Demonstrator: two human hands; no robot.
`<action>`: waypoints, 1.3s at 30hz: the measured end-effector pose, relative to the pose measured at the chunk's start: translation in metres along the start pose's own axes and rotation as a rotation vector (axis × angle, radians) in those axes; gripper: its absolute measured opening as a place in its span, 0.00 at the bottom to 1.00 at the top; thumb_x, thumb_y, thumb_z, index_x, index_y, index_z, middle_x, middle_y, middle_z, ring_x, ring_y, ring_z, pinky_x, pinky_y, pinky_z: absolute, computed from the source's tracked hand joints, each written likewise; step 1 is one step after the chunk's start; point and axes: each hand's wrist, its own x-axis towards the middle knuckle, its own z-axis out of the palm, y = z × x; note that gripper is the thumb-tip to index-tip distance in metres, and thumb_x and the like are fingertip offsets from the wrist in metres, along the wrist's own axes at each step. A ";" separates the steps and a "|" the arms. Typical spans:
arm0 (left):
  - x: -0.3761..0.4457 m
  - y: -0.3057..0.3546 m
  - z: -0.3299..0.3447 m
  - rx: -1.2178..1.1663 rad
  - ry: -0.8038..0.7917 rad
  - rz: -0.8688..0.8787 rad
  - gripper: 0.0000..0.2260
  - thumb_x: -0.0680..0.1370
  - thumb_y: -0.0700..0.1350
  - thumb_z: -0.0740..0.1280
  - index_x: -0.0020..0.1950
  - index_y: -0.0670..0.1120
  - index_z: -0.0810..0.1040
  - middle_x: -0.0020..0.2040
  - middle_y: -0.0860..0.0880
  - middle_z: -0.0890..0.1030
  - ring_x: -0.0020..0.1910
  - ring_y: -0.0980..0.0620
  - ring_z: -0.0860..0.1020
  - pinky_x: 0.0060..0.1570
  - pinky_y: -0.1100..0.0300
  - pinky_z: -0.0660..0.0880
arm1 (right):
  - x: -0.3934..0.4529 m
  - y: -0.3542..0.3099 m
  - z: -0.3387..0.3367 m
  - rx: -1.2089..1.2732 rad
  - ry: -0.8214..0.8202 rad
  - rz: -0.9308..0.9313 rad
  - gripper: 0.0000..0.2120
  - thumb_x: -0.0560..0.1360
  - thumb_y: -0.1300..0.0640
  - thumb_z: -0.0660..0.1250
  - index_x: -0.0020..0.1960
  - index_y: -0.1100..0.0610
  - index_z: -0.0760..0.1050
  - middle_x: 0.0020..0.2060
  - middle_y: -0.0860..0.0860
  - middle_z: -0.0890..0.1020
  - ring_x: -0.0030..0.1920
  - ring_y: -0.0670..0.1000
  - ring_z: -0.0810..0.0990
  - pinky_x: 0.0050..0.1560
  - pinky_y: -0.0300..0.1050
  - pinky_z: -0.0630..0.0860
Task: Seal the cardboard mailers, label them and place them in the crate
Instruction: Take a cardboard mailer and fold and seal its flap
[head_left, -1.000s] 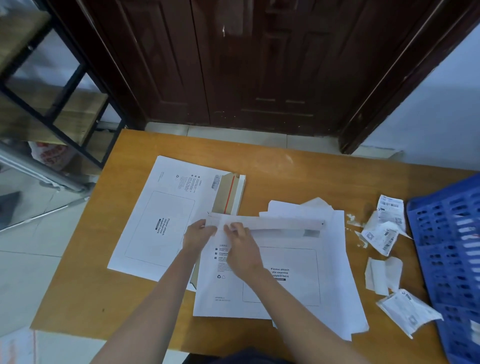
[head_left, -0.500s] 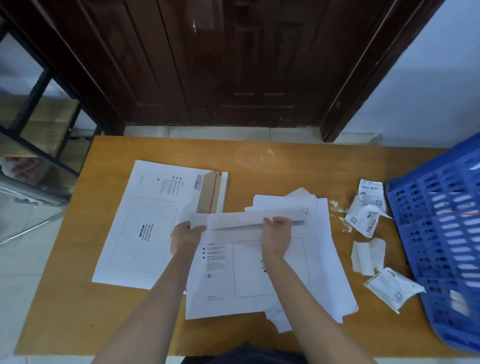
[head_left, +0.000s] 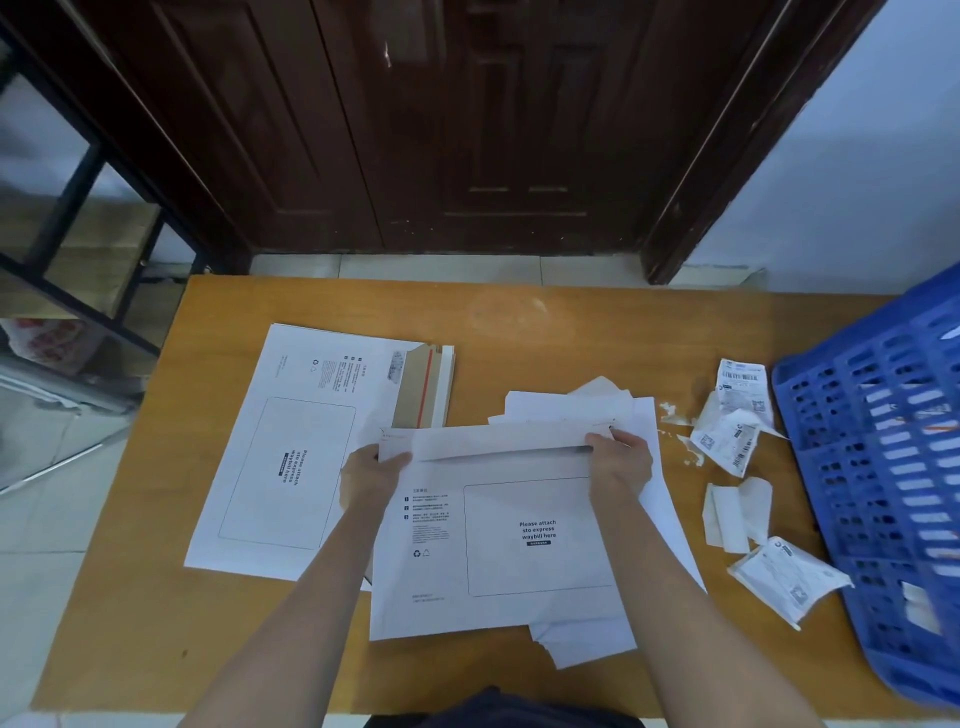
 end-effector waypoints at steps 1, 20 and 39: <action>0.001 -0.001 0.000 -0.003 0.001 0.000 0.10 0.74 0.48 0.71 0.42 0.41 0.78 0.32 0.48 0.74 0.29 0.50 0.69 0.31 0.62 0.63 | 0.001 0.000 0.000 -0.010 -0.014 0.006 0.18 0.72 0.59 0.69 0.61 0.54 0.75 0.54 0.51 0.80 0.44 0.51 0.74 0.43 0.43 0.71; 0.005 -0.004 0.002 -0.016 -0.010 -0.022 0.11 0.74 0.48 0.71 0.42 0.40 0.78 0.34 0.47 0.75 0.31 0.48 0.70 0.32 0.61 0.64 | 0.011 -0.002 -0.005 0.074 0.002 0.067 0.18 0.70 0.63 0.72 0.56 0.55 0.71 0.46 0.52 0.76 0.43 0.53 0.73 0.36 0.40 0.67; 0.004 -0.002 0.004 -0.010 0.026 -0.011 0.10 0.73 0.47 0.71 0.41 0.41 0.78 0.33 0.46 0.76 0.31 0.47 0.71 0.32 0.62 0.65 | 0.000 0.017 0.013 -0.776 0.153 -0.704 0.11 0.77 0.58 0.63 0.58 0.57 0.72 0.57 0.55 0.74 0.57 0.58 0.72 0.54 0.50 0.65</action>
